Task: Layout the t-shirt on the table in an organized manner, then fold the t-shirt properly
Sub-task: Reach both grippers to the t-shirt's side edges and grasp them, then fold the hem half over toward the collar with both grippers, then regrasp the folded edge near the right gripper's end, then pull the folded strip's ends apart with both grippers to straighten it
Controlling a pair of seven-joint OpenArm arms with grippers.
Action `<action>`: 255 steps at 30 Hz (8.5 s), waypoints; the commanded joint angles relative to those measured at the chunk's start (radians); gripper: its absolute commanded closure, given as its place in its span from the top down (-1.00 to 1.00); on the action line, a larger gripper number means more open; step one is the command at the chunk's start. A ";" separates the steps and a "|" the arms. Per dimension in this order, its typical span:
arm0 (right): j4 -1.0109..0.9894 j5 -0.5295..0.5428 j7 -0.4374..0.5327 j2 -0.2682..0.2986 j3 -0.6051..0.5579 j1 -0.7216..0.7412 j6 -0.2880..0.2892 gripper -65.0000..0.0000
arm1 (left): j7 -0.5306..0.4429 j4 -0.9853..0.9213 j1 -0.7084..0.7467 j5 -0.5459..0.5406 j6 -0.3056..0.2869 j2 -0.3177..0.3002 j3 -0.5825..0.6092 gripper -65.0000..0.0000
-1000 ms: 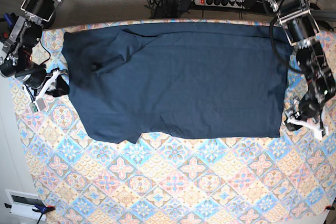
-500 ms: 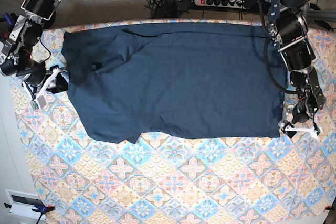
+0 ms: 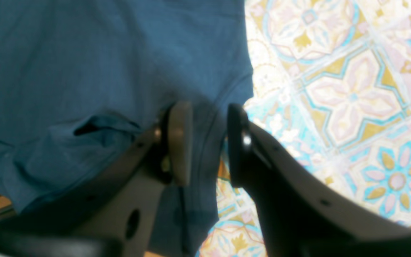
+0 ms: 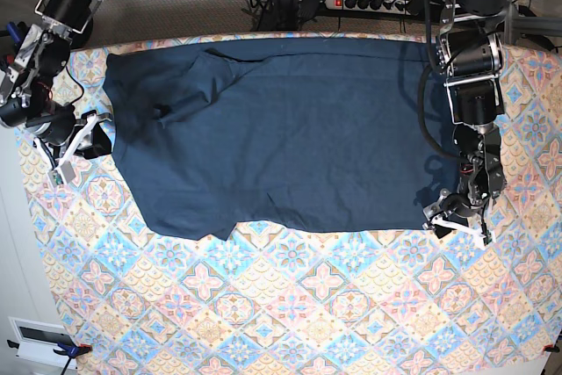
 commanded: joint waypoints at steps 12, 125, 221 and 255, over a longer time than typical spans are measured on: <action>0.010 0.010 0.082 0.021 -0.001 0.015 0.003 -0.49 | 0.021 0.017 -0.008 -0.014 -0.001 -0.007 -0.006 -1.00; 0.004 -0.452 0.616 0.077 -0.211 -0.063 0.003 -0.99 | 0.049 0.931 0.825 -0.323 -0.004 -0.056 -0.401 -1.00; -0.513 -0.587 0.540 -0.134 -0.504 0.291 0.003 -0.79 | 0.345 0.950 0.908 -0.686 -0.003 -0.052 -0.565 0.06; 0.291 0.170 0.189 -0.094 -0.130 -0.433 0.003 -0.99 | 0.345 0.943 0.882 -0.685 -0.003 -0.050 -0.563 0.06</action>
